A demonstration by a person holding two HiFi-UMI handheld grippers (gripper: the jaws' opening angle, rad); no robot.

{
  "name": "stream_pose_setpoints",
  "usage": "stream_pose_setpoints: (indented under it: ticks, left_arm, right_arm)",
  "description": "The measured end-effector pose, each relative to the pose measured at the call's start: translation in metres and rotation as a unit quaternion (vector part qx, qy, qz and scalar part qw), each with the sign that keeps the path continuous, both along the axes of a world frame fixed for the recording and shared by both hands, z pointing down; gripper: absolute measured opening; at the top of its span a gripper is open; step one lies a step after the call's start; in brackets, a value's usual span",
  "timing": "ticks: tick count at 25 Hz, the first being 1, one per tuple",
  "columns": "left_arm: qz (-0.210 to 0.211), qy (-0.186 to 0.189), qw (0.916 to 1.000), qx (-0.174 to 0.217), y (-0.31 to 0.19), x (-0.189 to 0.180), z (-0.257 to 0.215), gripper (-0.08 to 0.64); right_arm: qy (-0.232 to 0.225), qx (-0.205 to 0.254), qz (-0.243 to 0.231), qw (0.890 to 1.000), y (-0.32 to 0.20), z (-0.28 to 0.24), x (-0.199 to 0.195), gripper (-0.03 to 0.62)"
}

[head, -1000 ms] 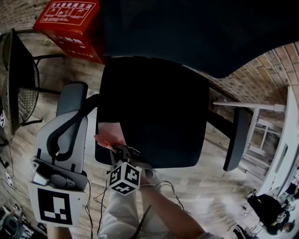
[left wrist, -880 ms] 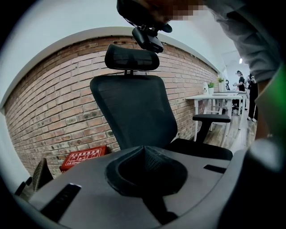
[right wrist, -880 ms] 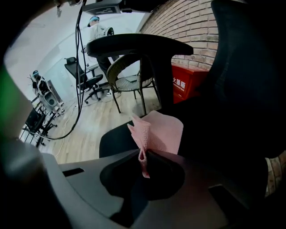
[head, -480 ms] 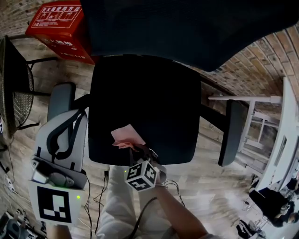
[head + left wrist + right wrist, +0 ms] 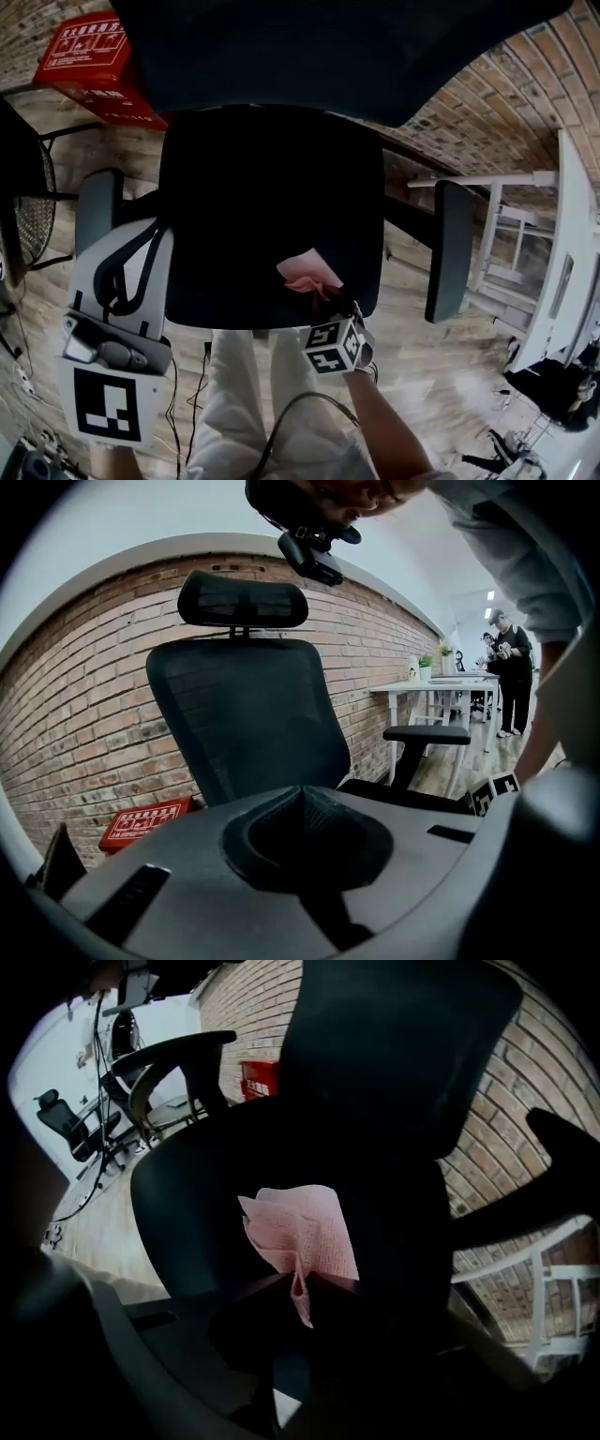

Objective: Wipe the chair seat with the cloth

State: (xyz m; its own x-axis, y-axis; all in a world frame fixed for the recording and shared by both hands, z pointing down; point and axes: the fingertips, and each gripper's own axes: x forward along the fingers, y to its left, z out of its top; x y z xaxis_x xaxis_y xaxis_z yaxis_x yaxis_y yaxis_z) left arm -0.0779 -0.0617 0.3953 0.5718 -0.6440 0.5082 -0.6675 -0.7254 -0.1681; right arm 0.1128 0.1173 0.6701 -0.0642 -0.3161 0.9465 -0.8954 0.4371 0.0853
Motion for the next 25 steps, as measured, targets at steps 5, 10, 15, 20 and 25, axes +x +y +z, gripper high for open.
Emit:
stream_pose_setpoints:
  ticks: [5, 10, 15, 20, 25]
  left_arm:
    - [0.009, 0.002, 1.0, -0.004, 0.002, 0.018, 0.003, 0.018]
    - [0.014, 0.004, 0.9999, -0.006, 0.002, 0.029, 0.002, 0.018]
    - [0.015, 0.006, 0.9999, -0.005, 0.002, 0.033, 0.0, 0.018]
    - [0.014, 0.005, 0.9999, -0.006, 0.001, 0.032, -0.001, 0.018]
    - [0.012, 0.005, 0.9999, -0.005, 0.002, 0.025, -0.001, 0.018]
  right_arm:
    - [0.029, 0.0, 0.034, 0.999, 0.014, -0.005, 0.052, 0.054]
    - [0.051, -0.001, 0.058, 0.997, 0.031, -0.016, 0.088, 0.054]
    - [0.059, -0.017, 0.092, 0.994, 0.05, -0.022, 0.11, 0.052]
    - [0.04, -0.04, 0.094, 0.994, 0.064, -0.018, 0.095, 0.052]
    - [0.021, -0.053, 0.072, 0.996, 0.072, -0.011, 0.061, 0.053]
